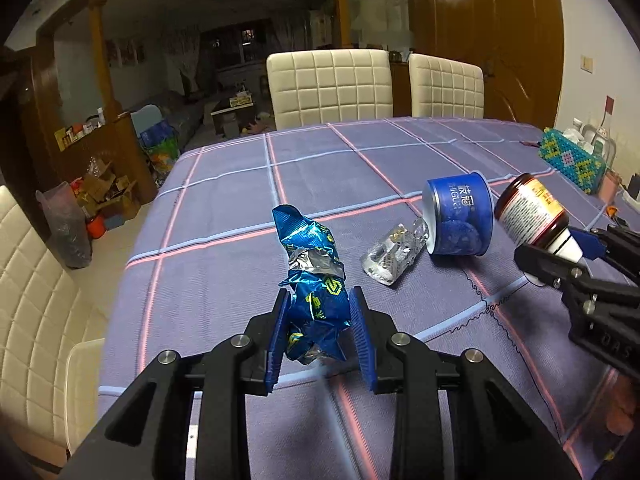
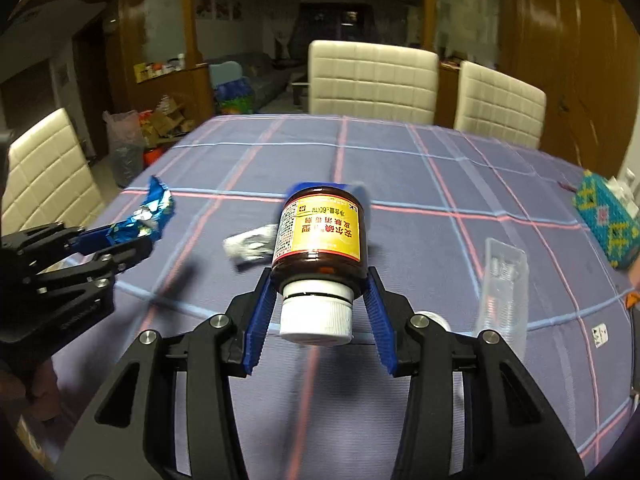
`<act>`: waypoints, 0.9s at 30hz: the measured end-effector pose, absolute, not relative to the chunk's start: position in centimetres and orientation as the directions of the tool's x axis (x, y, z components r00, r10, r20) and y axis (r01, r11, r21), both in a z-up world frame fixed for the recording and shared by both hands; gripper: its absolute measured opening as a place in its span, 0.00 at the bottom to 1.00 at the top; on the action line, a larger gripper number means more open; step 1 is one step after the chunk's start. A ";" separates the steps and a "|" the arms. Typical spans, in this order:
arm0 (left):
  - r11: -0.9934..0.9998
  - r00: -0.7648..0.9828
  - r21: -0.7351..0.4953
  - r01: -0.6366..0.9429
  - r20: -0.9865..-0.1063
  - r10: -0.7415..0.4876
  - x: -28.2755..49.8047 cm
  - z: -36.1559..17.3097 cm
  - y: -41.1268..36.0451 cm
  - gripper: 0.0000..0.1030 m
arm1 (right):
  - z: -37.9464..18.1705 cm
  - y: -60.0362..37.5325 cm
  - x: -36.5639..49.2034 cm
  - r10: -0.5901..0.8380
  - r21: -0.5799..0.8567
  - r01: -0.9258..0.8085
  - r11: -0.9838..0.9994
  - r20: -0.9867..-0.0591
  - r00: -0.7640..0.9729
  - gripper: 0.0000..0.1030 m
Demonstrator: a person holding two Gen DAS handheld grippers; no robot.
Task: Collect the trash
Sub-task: 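Grasp the blue candy wrapper with the left tool while the right tool grasps the brown medicine bottle, then carry the wrapper and medicine bottle with both tools over the clear bin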
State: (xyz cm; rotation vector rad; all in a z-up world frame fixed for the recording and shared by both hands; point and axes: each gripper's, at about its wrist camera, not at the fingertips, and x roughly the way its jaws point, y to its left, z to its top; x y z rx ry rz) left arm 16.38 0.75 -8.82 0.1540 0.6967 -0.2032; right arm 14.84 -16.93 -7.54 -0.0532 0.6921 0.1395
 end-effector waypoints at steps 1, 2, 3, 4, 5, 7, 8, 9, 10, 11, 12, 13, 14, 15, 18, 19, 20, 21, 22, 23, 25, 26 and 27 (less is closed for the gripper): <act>0.970 0.752 0.074 0.230 -0.647 -0.128 16.1 -8.8 1.1 0.29 | -7.5 -16.5 14.8 0.118 -0.007 -0.159 0.987 -0.639 0.760 0.45; 0.973 0.756 0.077 0.220 -0.644 -0.120 15.9 -8.8 1.5 0.29 | -7.5 -15.7 14.7 0.130 -0.014 -0.181 0.983 -0.640 0.757 0.45; 0.974 0.758 0.076 0.212 -0.642 -0.114 15.7 -8.8 1.9 0.29 | -7.6 -15.1 14.7 0.140 -0.020 -0.199 0.980 -0.642 0.754 0.45; 0.977 0.760 0.072 0.199 -0.642 -0.107 15.5 -8.9 2.5 0.29 | -7.9 -14.3 14.7 0.151 -0.026 -0.220 0.975 -0.646 0.748 0.45; 0.980 0.760 0.068 0.186 -0.643 -0.100 15.4 -9.0 3.1 0.29 | -8.0 -13.7 14.9 0.159 -0.027 -0.232 0.972 -0.652 0.742 0.45; 0.984 0.758 0.069 0.165 -0.646 -0.082 15.1 -9.3 4.2 0.29 | -8.6 -12.3 15.2 0.188 -0.019 -0.269 0.963 -0.671 0.717 0.45; 0.985 0.759 0.068 0.157 -0.647 -0.076 15.0 -9.3 4.7 0.29 | -8.9 -11.7 15.3 0.195 -0.017 -0.280 0.960 -0.677 0.710 0.45; 0.987 0.760 0.063 0.149 -0.645 -0.074 14.9 -9.3 5.3 0.29 | -9.2 -10.9 15.4 0.207 -0.016 -0.299 0.954 -0.684 0.699 0.45; 0.989 0.762 0.053 0.138 -0.643 -0.072 14.7 -9.3 6.1 0.29 | -9.4 -10.2 15.4 0.216 -0.017 -0.314 0.949 -0.689 0.692 0.45; 0.992 0.764 0.043 0.122 -0.642 -0.066 14.6 -9.2 6.9 0.29 | -9.5 -9.6 15.4 0.222 -0.019 -0.324 0.946 -0.692 0.687 0.45; 0.993 0.765 0.039 0.113 -0.641 -0.062 14.5 -9.2 7.4 0.29 | -9.6 -8.9 15.5 0.230 -0.020 -0.338 0.941 -0.695 0.681 0.45; 0.995 0.766 0.033 0.093 -0.641 -0.050 14.4 -9.1 8.3 0.29 | -9.7 -8.2 15.5 0.241 -0.018 -0.353 0.935 -0.700 0.673 0.45; 0.996 0.767 0.031 0.084 -0.641 -0.044 14.2 -9.2 8.8 0.29 | -9.7 -7.8 15.6 0.249 -0.015 -0.364 0.931 -0.703 0.666 0.45; 0.997 0.769 0.032 0.067 -0.638 -0.032 13.9 -9.1 9.5 0.29 | -9.8 -7.1 15.7 0.260 -0.011 -0.378 0.926 -0.706 0.659 0.45; 0.999 0.776 0.040 0.031 -0.630 0.002 13.2 -9.2 10.9 0.29 | -9.8 -5.4 15.8 0.281 -0.010 -0.409 0.912 -0.711 0.645 0.45; 0.999 0.777 0.042 0.016 -0.629 0.014 12.8 -9.2 11.5 0.29 | -9.8 -4.8 15.8 0.289 -0.009 -0.420 0.907 -0.712 0.639 0.45; 0.999 0.777 0.046 0.004 -0.628 0.026 12.6 -9.3 12.0 0.29 | -9.8 -4.3 15.9 0.295 -0.008 -0.430 0.903 -0.714 0.635 0.45; 0.998 0.778 0.058 -0.012 -0.627 0.046 12.3 -9.4 12.5 0.29 | -9.8 -3.8 15.9 0.300 -0.009 -0.437 0.899 -0.716 0.631 0.45; 0.997 0.778 0.068 -0.023 -0.625 0.060 12.0 -9.5 13.0 0.29 | -9.9 -3.1 15.9 0.307 -0.009 -0.450 0.893 -0.719 0.623 0.45; 0.996 0.779 0.078 -0.032 -0.623 0.073 11.8 -9.6 13.4 0.29 | -9.9 -2.5 15.9 0.310 -0.011 -0.458 0.889 -0.722 0.619 0.45; 0.994 0.779 0.095 -0.050 -0.620 0.098 11.5 -9.7 14.2 0.29 | -9.9 -1.1 15.9 0.318 -0.020 -0.481 0.877 -0.726 0.610 0.45; 0.994 0.778 0.097 -0.058 -0.620 0.106 11.4 -9.7 14.8 0.29 | -9.9 -0.6 16.0 0.321 -0.024 -0.489 0.872 -0.726 0.608 0.45; 0.993 0.777 0.096 -0.066 -0.620 0.111 11.3 -9.7 15.2 0.29 | -9.9 0.0 16.0 0.325 -0.028 -0.498 0.867 -0.726 0.606 0.45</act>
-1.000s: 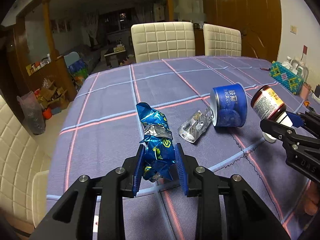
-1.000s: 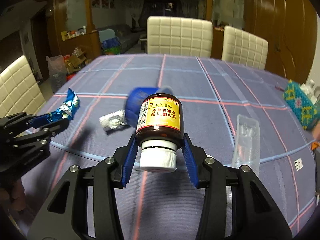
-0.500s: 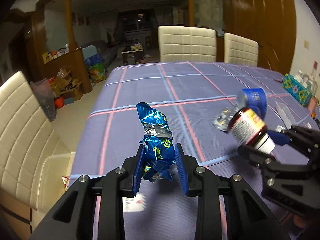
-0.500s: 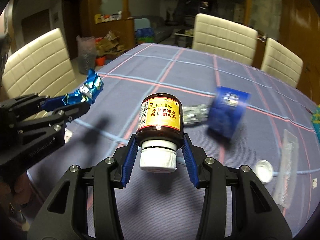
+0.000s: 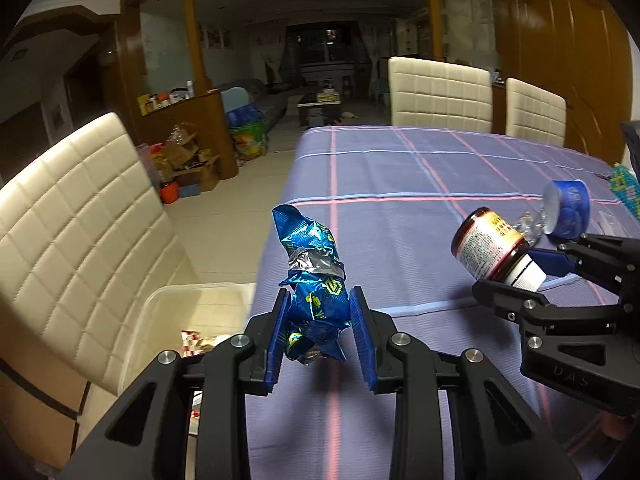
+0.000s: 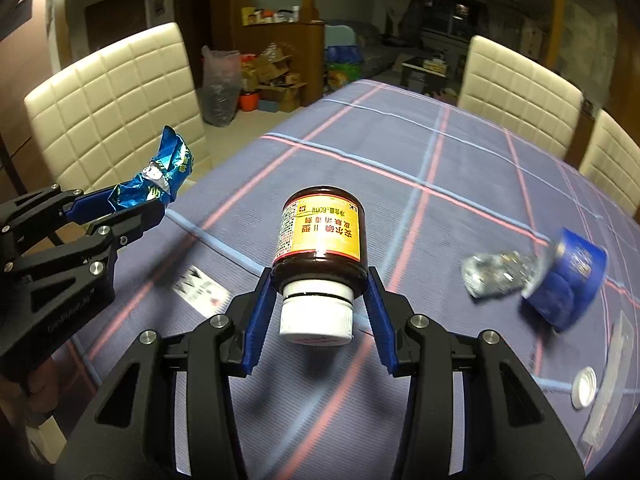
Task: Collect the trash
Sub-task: 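Carry the wrapper and medicine bottle with both tools over the clear bin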
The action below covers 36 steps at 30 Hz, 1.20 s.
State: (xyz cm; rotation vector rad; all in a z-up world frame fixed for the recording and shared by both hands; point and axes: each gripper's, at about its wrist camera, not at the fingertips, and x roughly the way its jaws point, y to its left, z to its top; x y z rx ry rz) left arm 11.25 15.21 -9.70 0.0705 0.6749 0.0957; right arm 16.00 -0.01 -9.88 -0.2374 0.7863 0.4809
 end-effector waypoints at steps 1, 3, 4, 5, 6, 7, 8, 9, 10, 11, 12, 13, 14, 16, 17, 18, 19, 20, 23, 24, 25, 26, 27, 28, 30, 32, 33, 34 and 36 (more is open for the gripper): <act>0.993 0.776 0.095 -0.071 -0.621 0.115 11.2 -9.7 15.5 0.29 | -9.8 0.8 16.0 0.332 -0.031 -0.511 0.859 -0.725 0.603 0.45; 0.991 0.774 0.099 -0.087 -0.620 0.130 11.0 -9.7 16.4 0.29 | -9.8 1.9 15.9 0.343 -0.033 -0.527 0.849 -0.724 0.598 0.45; 0.990 0.772 0.102 -0.096 -0.620 0.139 10.9 -9.8 17.0 0.29 | -9.8 2.7 15.8 0.350 -0.035 -0.539 0.842 -0.724 0.594 0.45; 0.989 0.771 0.103 -0.103 -0.620 0.145 10.9 -9.9 17.3 0.29 | -9.8 3.4 15.8 0.356 -0.037 -0.549 0.835 -0.724 0.591 0.45; 0.989 0.770 0.102 -0.111 -0.620 0.151 10.8 -9.9 17.7 0.29 | -9.8 3.8 15.7 0.359 -0.039 -0.555 0.831 -0.725 0.588 0.45; 0.988 0.769 0.100 -0.120 -0.620 0.156 10.6 -9.9 18.3 0.29 | -9.7 4.6 15.7 0.364 -0.044 -0.566 0.823 -0.725 0.585 0.45; 0.986 0.768 0.100 -0.130 -0.620 0.164 10.4 -10.0 18.8 0.29 | -9.7 5.2 15.6 0.368 -0.047 -0.574 0.817 -0.724 0.583 0.45; 0.985 0.767 0.102 -0.138 -0.618 0.171 10.3 -10.0 19.0 0.29 | -9.6 5.6 15.7 0.371 -0.049 -0.580 0.813 -0.724 0.581 0.45; 0.983 0.766 0.105 -0.149 -0.617 0.182 10.1 -10.1 19.4 0.29 | -9.6 6.3 15.6 0.378 -0.049 -0.590 0.806 -0.724 0.576 0.45; 0.981 0.764 0.106 -0.160 -0.616 0.192 10.0 -10.1 20.0 0.29 | -9.6 6.8 15.8 0.383 -0.050 -0.598 0.800 -0.724 0.573 0.45; 0.980 0.763 0.103 -0.172 -0.616 0.199 9.8 -10.1 20.5 0.29 | -9.6 7.3 15.9 0.387 -0.052 -0.604 0.796 -0.724 0.571 0.45; 0.978 0.760 0.100 -0.183 -0.616 0.205 9.7 -10.2 21.1 0.29 | -9.5 8.0 15.9 0.391 -0.054 -0.612 0.789 -0.723 0.569 0.45; 0.977 0.758 0.098 -0.192 -0.617 0.211 9.6 -10.2 21.6 0.29 | -9.6 8.6 15.8 0.395 -0.057 -0.619 0.783 -0.724 0.566 0.45; 0.972 0.752 0.094 -0.215 -0.618 0.227 9.4 -10.3 22.6 0.29 | -9.5 9.9 15.7 0.401 -0.065 -0.634 0.770 -0.724 0.561 0.45; 0.970 0.749 0.091 -0.226 -0.620 0.233 9.3 -10.4 23.2 0.29 | -9.4 10.4 15.7 0.403 -0.069 -0.640 0.765 -0.724 0.560 0.45; 0.968 0.747 0.088 -0.233 -0.621 0.237 9.3 -10.4 23.6 0.29 | -9.4 11.0 15.6 0.407 -0.073 -0.648 0.758 -0.724 0.558 0.45; 0.966 0.744 0.087 -0.245 -0.622 0.245 9.2 -10.4 24.2 0.29 | -9.4 11.6 15.5 0.410 -0.077 -0.655 0.752 -0.723 0.555 0.45; 0.964 0.743 0.089 -0.251 -0.621 0.251 9.1 -10.4 24.6 0.29 | -9.3 12.0 15.4 0.413 -0.079 -0.660 0.747 -0.723 0.554 0.45; 0.957 0.740 0.091 -0.274 -0.616 0.270 8.7 -10.4 25.7 0.29 | -9.2 13.4 15.3 0.420 -0.088 -0.676 0.732 -0.723 0.549 0.45; 0.956 0.739 0.087 -0.282 -0.616 0.274 8.5 -10.3 26.1 0.29 | -9.1 13.9 15.3 0.422 -0.091 -0.682 0.726 -0.723 0.546 0.45; 0.953 0.737 0.085 -0.289 -0.616 0.279 8.4 -10.3 26.5 0.29 | -9.1 14.2 15.2 0.424 -0.094 -0.686 0.722 -0.724 0.545 0.45; 0.951 0.735 0.088 -0.296 -0.615 0.285 8.2 -10.3 26.8 0.29 | -9.1 14.7 15.1 0.425 -0.098 -0.691 0.716 -0.724 0.543 0.45; 0.949 0.733 0.093 -0.303 -0.613 0.294 8.1 -10.3 27.2 0.29 | -9.1 15.1 15.1 0.425 -0.102 -0.695 0.712 -0.725 0.541 0.45; 0.947 0.732 0.098 -0.307 -0.612 0.301 8.1 -10.2 27.5 0.29 | -9.1 15.6 15.0 0.427 -0.104 -0.701 0.706 -0.726 0.538 0.45; 0.942 0.728 0.103 -0.320 -0.609 0.314 7.9 -10.2 28.2 0.29 | -9.1 16.2 15.0 0.430 -0.108 -0.708 0.698 -0.727 0.535 0.45; 0.938 0.725 0.096 -0.332 -0.610 0.319 7.8 -10.1 28.9 0.29 | -9.0 17.0 14.9 0.434 -0.112 -0.714 0.691 -0.725 0.535 0.45; 0.936 0.723 0.090 -0.340 -0.612 0.322 7.7 -10.1 29.4 0.29 | -9.0 17.2 14.9 0.436 -0.112 -0.716 0.689 -0.725 0.533 0.45; 0.934 0.721 0.087 -0.347 -0.613 0.324 7.6 -10.1 29.6 0.29 | -8.9 17.5 14.9 0.439 -0.112 -0.719 0.686 -0.724 0.532 0.45; 0.930 0.716 0.082 -0.358 -0.615 0.330 7.5 -10.1 30.2 0.29 | -8.9 18.0 14.8 0.442 -0.118 -0.725 0.679 -0.723 0.531 0.45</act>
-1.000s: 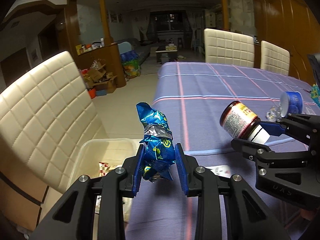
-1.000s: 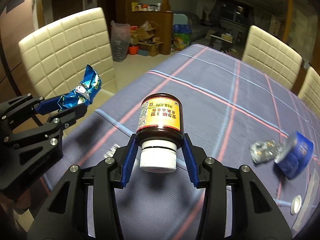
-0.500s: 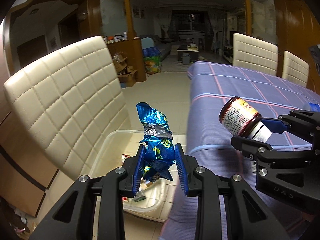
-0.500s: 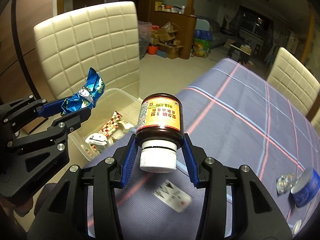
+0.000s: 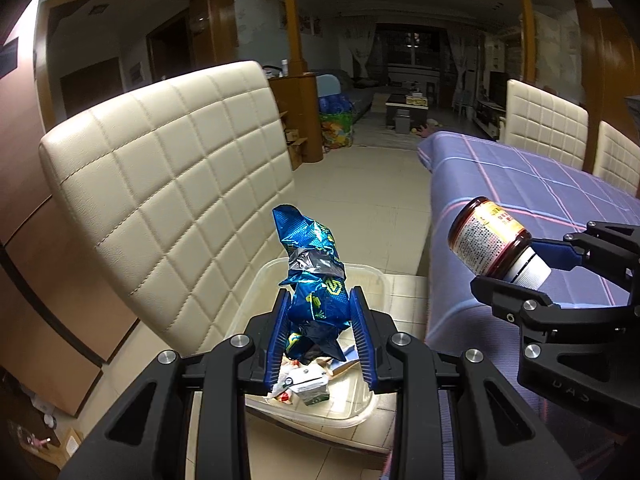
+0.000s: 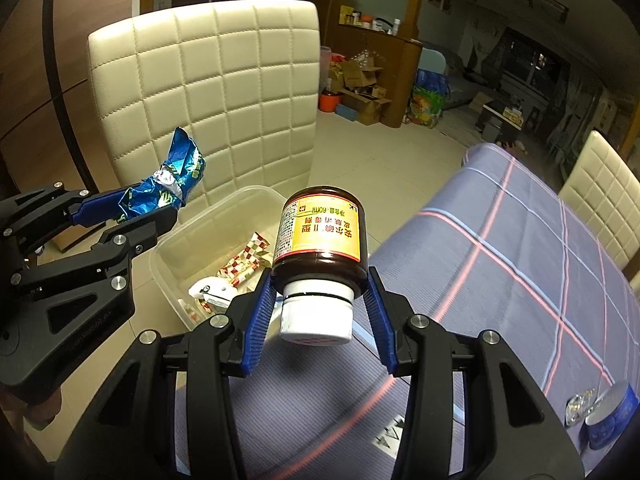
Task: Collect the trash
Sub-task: 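Carry the wrapper and medicine bottle with both tools over the clear bin, then open both tools to drop the wrapper and bottle into the bin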
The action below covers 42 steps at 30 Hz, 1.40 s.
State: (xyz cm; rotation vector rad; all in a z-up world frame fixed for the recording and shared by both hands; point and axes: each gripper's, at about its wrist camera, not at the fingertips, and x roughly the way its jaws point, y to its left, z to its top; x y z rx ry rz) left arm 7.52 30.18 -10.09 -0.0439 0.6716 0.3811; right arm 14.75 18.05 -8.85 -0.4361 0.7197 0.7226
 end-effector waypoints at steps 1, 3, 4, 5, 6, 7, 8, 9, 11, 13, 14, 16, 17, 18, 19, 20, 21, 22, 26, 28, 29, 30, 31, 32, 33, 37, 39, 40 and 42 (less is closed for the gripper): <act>0.929 0.715 0.080 -0.363 -0.615 0.332 7.5 -10.1 30.4 0.29 | -8.8 18.4 14.7 0.443 -0.123 -0.728 0.674 -0.722 0.532 0.45; 0.926 0.713 0.082 -0.368 -0.615 0.338 7.4 -10.2 30.8 0.29 | -8.7 18.9 14.7 0.446 -0.124 -0.733 0.669 -0.722 0.529 0.45; 0.925 0.710 0.088 -0.371 -0.615 0.343 7.4 -10.2 31.0 0.29 | -8.7 19.2 14.6 0.448 -0.124 -0.735 0.667 -0.721 0.528 0.45; 0.924 0.709 0.090 -0.373 -0.614 0.346 7.4 -10.2 31.1 0.29 | -8.7 19.4 14.5 0.450 -0.126 -0.738 0.664 -0.721 0.528 0.45; 0.922 0.708 0.092 -0.376 -0.614 0.349 7.3 -10.2 31.3 0.29 | -8.7 19.7 14.5 0.451 -0.128 -0.740 0.660 -0.721 0.527 0.45; 0.921 0.707 0.093 -0.378 -0.613 0.352 7.4 -10.2 31.4 0.29 | -8.8 19.8 14.4 0.452 -0.131 -0.743 0.657 -0.720 0.526 0.45; 0.920 0.706 0.095 -0.381 -0.613 0.355 7.5 -10.1 31.6 0.29 | -8.8 20.1 14.5 0.452 -0.133 -0.744 0.655 -0.720 0.527 0.45; 0.918 0.704 0.097 -0.384 -0.612 0.359 7.5 -10.1 31.7 0.29 | -8.9 20.3 14.5 0.453 -0.135 -0.746 0.653 -0.720 0.526 0.45; 0.915 0.702 0.098 -0.391 -0.611 0.366 7.6 -10.0 32.2 0.29 | -8.9 20.8 14.6 0.455 -0.133 -0.748 0.650 -0.720 0.524 0.45; 0.912 0.700 0.098 -0.399 -0.609 0.372 7.5 -10.0 32.7 0.29 | -8.9 21.4 14.8 0.455 -0.132 -0.749 0.649 -0.721 0.522 0.45; 0.910 0.699 0.097 -0.403 -0.609 0.375 7.5 -10.0 32.9 0.29 | -8.8 21.7 14.8 0.456 -0.133 -0.751 0.647 -0.722 0.521 0.45; 0.907 0.695 0.095 -0.410 -0.611 0.378 7.7 -10.1 33.3 0.29 | -8.8 22.3 14.8 0.455 -0.139 -0.754 0.642 -0.722 0.521 0.45; 0.906 0.693 0.094 -0.414 -0.613 0.380 7.7 -10.2 33.5 0.29 | -8.8 22.5 14.8 0.456 -0.141 -0.755 0.640 -0.722 0.521 0.45; 0.904 0.691 0.095 -0.417 -0.613 0.383 7.7 -10.2 33.7 0.29 | -8.8 22.7 14.8 0.456 -0.142 -0.757 0.638 -0.722 0.520 0.45; 0.903 0.690 0.095 -0.420 -0.613 0.385 7.7 -10.2 33.8 0.29 | -8.8 23.0 14.8 0.456 -0.145 -0.758 0.636 -0.722 0.520 0.45; 0.902 0.689 0.095 -0.422 -0.613 0.387 7.7 -10.3 34.0 0.29 | -8.8 23.4 14.8 0.456 -0.148 -0.760 0.633 -0.722 0.520 0.45; 0.901 0.687 0.094 -0.424 -0.614 0.388 7.7 -10.3 34.2 0.29 | -8.8 23.6 14.8 0.457 -0.149 -0.761 0.631 -0.722 0.520 0.45; 0.899 0.687 0.094 -0.427 -0.614 0.390 7.7 -10.3 34.4 0.29 | -8.8 23.9 14.8 0.457 -0.149 -0.763 0.629 -0.723 0.518 0.45; 0.893 0.684 0.091 -0.440 -0.611 0.399 7.6 -10.1 35.0 0.29 | -8.7 24.9 14.8 0.459 -0.156 -0.767 0.622 -0.721 0.519 0.45; 0.890 0.682 0.090 -0.447 -0.610 0.404 7.4 -10.1 35.5 0.29 | -8.7 25.4 14.8 0.457 -0.163 -0.768 0.619 -0.720 0.522 0.45; 0.888 0.680 0.091 -0.450 -0.609 0.407 7.3 -10.1 35.7 0.29 | -8.8 25.8 14.8 0.456 -0.168 -0.768 0.618 -0.719 0.524 0.45; 0.886 0.677 0.093 -0.455 -0.609 0.412 7.2 -10.0 36.0 0.29 | -8.8 26.0 14.9 0.455 -0.171 -0.768 0.617 -0.719 0.525 0.45; 0.884 0.675 0.093 -0.459 -0.610 0.415 7.1 -10.1 36.2 0.29 | -8.8 26.2 14.9 0.454 -0.173 -0.769 0.616 -0.720 0.525 0.45; 0.882 0.673 0.092 -0.463 -0.610 0.417 7.0 -10.1 36.4 0.29 | -8.9 26.4 15.0 0.452 -0.174 -0.769 0.616 -0.721 0.525 0.45; 0.880 0.672 0.090 -0.467 -0.611 0.419 6.9 -10.1 36.6 0.29 | -9.0 26.6 15.1 0.452 -0.174 -0.769 0.615 -0.722 0.525 0.45; 0.873 0.664 0.083 -0.481 -0.615 0.424 6.6 -10.4 37.4 0.29 | -9.2 27.4 15.3 0.447 -0.180 -0.770 0.612 -0.725 0.524 0.45; 0.872 0.662 0.081 -0.483 -0.618 0.425 6.5 -10.6 37.6 0.29 | -9.3 27.6 15.4 0.447 -0.180 -0.771 0.611 -0.726 0.523 0.45; 0.871 0.661 0.081 -0.485 -0.619 0.425 6.5 -10.7 37.7 0.29 | -9.3 27.9 15.4 0.445 -0.180 -0.771 0.610 -0.727 0.522 0.45; 0.871 0.660 0.079 -0.486 -0.620 0.424 6.5 -10.8 37.8 0.29 | -9.5 28.0 15.4 0.443 -0.179 -0.772 0.610 -0.731 0.519 0.45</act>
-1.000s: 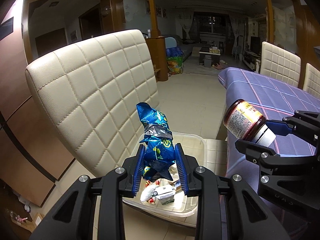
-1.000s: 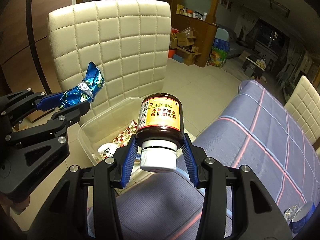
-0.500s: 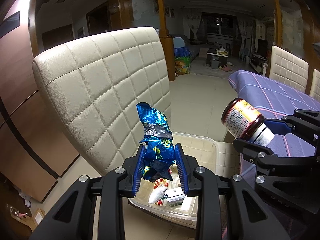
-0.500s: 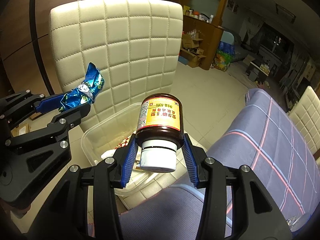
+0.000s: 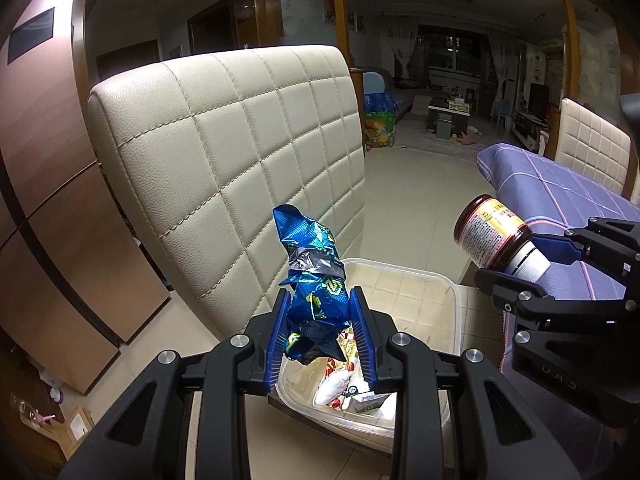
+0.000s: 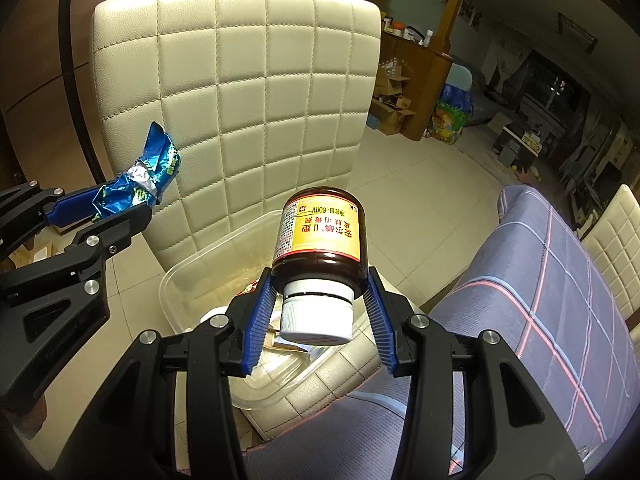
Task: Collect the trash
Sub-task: 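Open both tools to drop the wrapper and bottle into the bin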
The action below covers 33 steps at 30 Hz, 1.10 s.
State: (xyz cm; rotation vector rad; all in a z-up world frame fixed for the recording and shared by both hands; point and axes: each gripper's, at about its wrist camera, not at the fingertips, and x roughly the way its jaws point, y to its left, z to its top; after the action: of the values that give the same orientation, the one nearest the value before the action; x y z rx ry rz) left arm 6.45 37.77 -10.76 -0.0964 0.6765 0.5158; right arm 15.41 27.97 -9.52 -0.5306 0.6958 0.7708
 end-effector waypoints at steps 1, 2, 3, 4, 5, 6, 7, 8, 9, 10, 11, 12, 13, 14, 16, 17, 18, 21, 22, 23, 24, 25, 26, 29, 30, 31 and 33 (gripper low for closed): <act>0.870 0.659 0.079 -0.487 -0.620 0.425 6.4 -10.8 37.8 0.29 | -9.6 28.0 15.4 0.441 -0.180 -0.773 0.609 -0.733 0.518 0.46; 0.870 0.659 0.078 -0.487 -0.621 0.425 6.5 -10.8 37.9 0.29 | -9.7 28.1 15.4 0.438 -0.182 -0.773 0.608 -0.735 0.518 0.47; 0.870 0.659 0.076 -0.486 -0.622 0.423 6.4 -10.7 37.9 0.29 | -9.7 28.1 15.3 0.437 -0.186 -0.772 0.608 -0.734 0.520 0.53; 0.871 0.660 0.076 -0.485 -0.622 0.422 6.4 -10.7 37.9 0.29 | -9.6 28.0 15.3 0.437 -0.189 -0.769 0.610 -0.729 0.526 0.55; 0.871 0.659 0.077 -0.485 -0.622 0.422 6.5 -10.7 37.9 0.29 | -9.6 28.2 15.2 0.440 -0.192 -0.768 0.610 -0.725 0.531 0.55; 0.871 0.659 0.078 -0.485 -0.622 0.422 6.6 -10.7 37.9 0.29 | -9.6 28.2 15.2 0.440 -0.198 -0.768 0.609 -0.722 0.535 0.55; 0.872 0.659 0.078 -0.484 -0.622 0.422 6.6 -10.7 37.9 0.29 | -9.5 28.2 15.1 0.437 -0.207 -0.766 0.608 -0.719 0.541 0.55; 0.872 0.659 0.078 -0.484 -0.622 0.422 6.6 -10.7 37.8 0.29 | -9.5 28.2 15.1 0.436 -0.211 -0.765 0.608 -0.717 0.544 0.55; 0.872 0.660 0.077 -0.484 -0.622 0.421 6.6 -10.7 37.7 0.29 | -9.5 28.1 15.1 0.436 -0.212 -0.764 0.609 -0.716 0.546 0.55; 0.873 0.661 0.075 -0.482 -0.623 0.419 6.6 -10.6 37.7 0.29 | -9.5 28.0 15.1 0.435 -0.212 -0.763 0.610 -0.715 0.547 0.55; 0.873 0.661 0.074 -0.481 -0.624 0.417 6.7 -10.6 37.7 0.29 | -9.5 28.0 15.1 0.434 -0.212 -0.763 0.611 -0.716 0.546 0.55; 0.874 0.662 0.075 -0.480 -0.624 0.416 6.7 -10.6 37.6 0.29 | -9.6 27.9 15.1 0.433 -0.211 -0.762 0.612 -0.717 0.546 0.55; 0.875 0.662 0.076 -0.478 -0.623 0.416 6.7 -10.7 37.5 0.29 | -9.6 27.8 15.2 0.431 -0.211 -0.761 0.614 -0.718 0.547 0.55; 0.876 0.663 0.078 -0.476 -0.623 0.416 6.8 -10.7 37.4 0.29 | -9.6 27.6 15.1 0.430 -0.211 -0.760 0.615 -0.718 0.547 0.55; 0.878 0.663 0.079 -0.472 -0.624 0.413 6.9 -10.6 37.3 0.29 | -9.7 27.3 15.2 0.428 -0.209 -0.757 0.619 -0.719 0.548 0.55; 0.879 0.664 0.079 -0.471 -0.624 0.412 6.9 -10.6 37.2 0.29 | -9.7 27.1 15.3 0.427 -0.207 -0.757 0.620 -0.720 0.547 0.55; 0.880 0.665 0.078 -0.469 -0.624 0.410 7.0 -10.6 37.1 0.29 | -9.7 27.0 15.4 0.426 -0.206 -0.755 0.622 -0.720 0.548 0.55; 0.884 0.666 0.076 -0.462 -0.628 0.402 7.4 -10.7 36.9 0.29 | -9.9 26.6 15.7 0.419 -0.206 -0.748 0.630 -0.721 0.552 0.57; 0.885 0.666 0.076 -0.459 -0.630 0.399 7.6 -10.7 36.8 0.29 | -10.0 26.4 15.8 0.417 -0.205 -0.745 0.635 -0.721 0.553 0.58; 0.886 0.666 0.076 -0.457 -0.632 0.397 7.6 -10.8 36.7 0.29 | -10.0 26.2 16.0 0.414 -0.201 -0.741 0.641 -0.722 0.554 0.59; 0.887 0.665 0.075 -0.455 -0.634 0.395 7.8 -10.9 36.6 0.29 | -10.1 26.0 16.2 0.413 -0.197 -0.738 0.645 -0.723 0.554 0.60; 0.888 0.664 0.074 -0.454 -0.636 0.393 7.9 -10.9 36.6 0.29 | -10.1 25.7 16.4 0.411 -0.193 -0.735 0.650 -0.725 0.553 0.60; 0.889 0.664 0.072 -0.452 -0.639 0.389 8.1 -11.0 36.6 0.29 | -10.2 25.5 16.6 0.409 -0.190 -0.733 0.653 -0.726 0.553 0.60; 0.893 0.661 0.061 -0.446 -0.650 0.375 8.8 -11.3 36.8 0.30 | -10.2 24.8 17.1 0.405 -0.182 -0.725 0.665 -0.728 0.554 0.60; 0.894 0.660 0.056 -0.444 -0.655 0.369 9.1 -11.4 36.9 0.30 | -10.2 24.7 17.2 0.404 -0.181 -0.723 0.667 -0.728 0.555 0.60; 0.896 0.659 0.052 -0.441 -0.658 0.363 9.3 -11.5 36.9 0.30 | -10.3 24.5 17.3 0.402 -0.181 -0.720 0.670 -0.728 0.556 0.60; 0.897 0.656 0.052 -0.439 -0.664 0.359 9.8 -11.7 36.8 0.30 | -10.4 24.3 17.4 0.398 -0.184 -0.717 0.672 -0.727 0.560 0.60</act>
State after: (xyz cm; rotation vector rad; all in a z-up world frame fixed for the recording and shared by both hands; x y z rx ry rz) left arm 9.79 36.82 -11.68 -0.1166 0.7260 0.4533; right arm 17.44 24.30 -10.35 -0.5000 0.7070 0.6903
